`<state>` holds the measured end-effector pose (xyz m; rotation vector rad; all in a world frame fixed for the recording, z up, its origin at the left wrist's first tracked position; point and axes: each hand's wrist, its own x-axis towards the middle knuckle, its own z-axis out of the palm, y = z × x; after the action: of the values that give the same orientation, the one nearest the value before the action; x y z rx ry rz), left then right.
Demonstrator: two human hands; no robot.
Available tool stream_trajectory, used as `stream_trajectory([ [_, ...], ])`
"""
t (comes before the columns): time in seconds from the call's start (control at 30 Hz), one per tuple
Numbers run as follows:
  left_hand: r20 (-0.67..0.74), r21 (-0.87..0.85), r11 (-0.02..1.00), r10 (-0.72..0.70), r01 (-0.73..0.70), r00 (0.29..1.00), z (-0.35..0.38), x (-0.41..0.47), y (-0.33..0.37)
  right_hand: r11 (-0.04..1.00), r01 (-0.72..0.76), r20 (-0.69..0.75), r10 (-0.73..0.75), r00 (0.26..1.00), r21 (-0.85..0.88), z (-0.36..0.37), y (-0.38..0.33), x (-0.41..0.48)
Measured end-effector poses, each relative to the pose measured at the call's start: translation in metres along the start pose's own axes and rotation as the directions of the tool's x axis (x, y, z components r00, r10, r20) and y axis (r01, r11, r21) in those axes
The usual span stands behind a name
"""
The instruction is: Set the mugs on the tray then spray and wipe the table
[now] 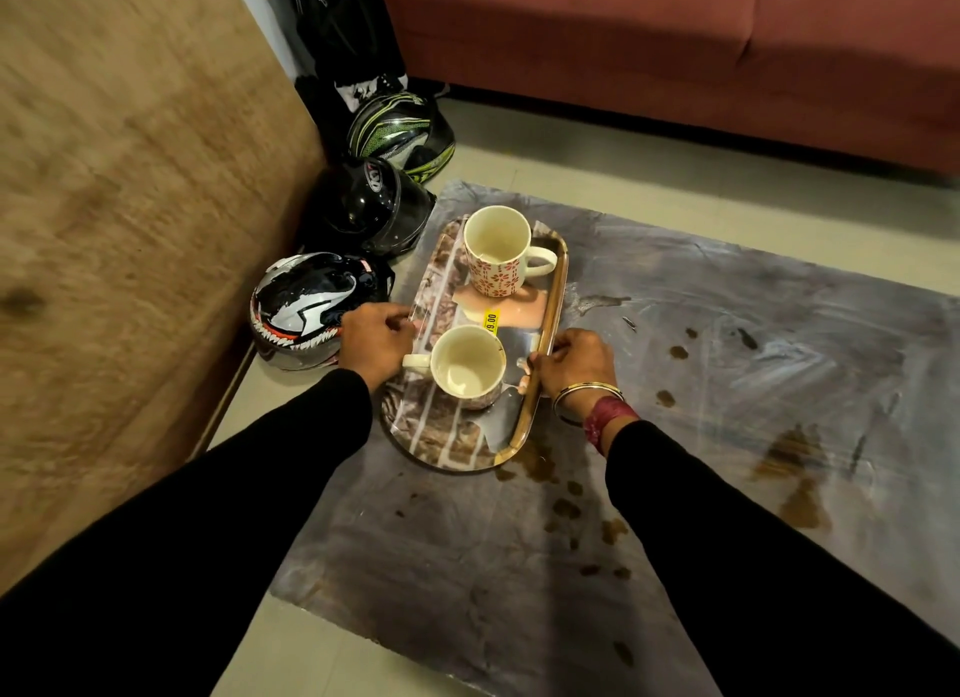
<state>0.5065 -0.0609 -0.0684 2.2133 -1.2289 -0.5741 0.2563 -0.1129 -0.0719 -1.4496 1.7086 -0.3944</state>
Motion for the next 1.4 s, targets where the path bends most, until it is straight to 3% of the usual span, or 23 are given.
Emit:
stream_trajectory([
  [0.3,-0.120,-0.073,0.994,0.075,-0.084,0.990,-0.032,-0.001,0.028,0.997,0.068,-0.101,-0.070,0.992,-0.021,-0.053,0.041,-0.021],
  [0.63,-0.287,-0.034,0.970,0.222,-0.242,0.932,0.001,-0.061,0.180,0.999,-0.033,-0.253,0.027,0.967,-0.021,-0.206,0.168,-0.069],
  [0.83,-0.058,0.043,0.890,0.457,-0.455,0.888,0.119,-0.195,0.276,0.994,-0.110,-0.311,0.096,0.946,-0.028,-0.326,0.294,-0.141],
  [1.13,0.193,-0.086,0.901,0.433,-0.424,0.881,0.287,-0.406,0.399,0.981,-0.193,-0.408,0.189,0.893,0.030,-0.483,0.465,-0.238],
  [1.4,0.342,-0.218,0.825,0.565,-0.521,0.751,0.393,-0.491,0.502,0.970,-0.223,-0.591,0.235,0.772,0.094,-0.585,0.586,-0.272],
])
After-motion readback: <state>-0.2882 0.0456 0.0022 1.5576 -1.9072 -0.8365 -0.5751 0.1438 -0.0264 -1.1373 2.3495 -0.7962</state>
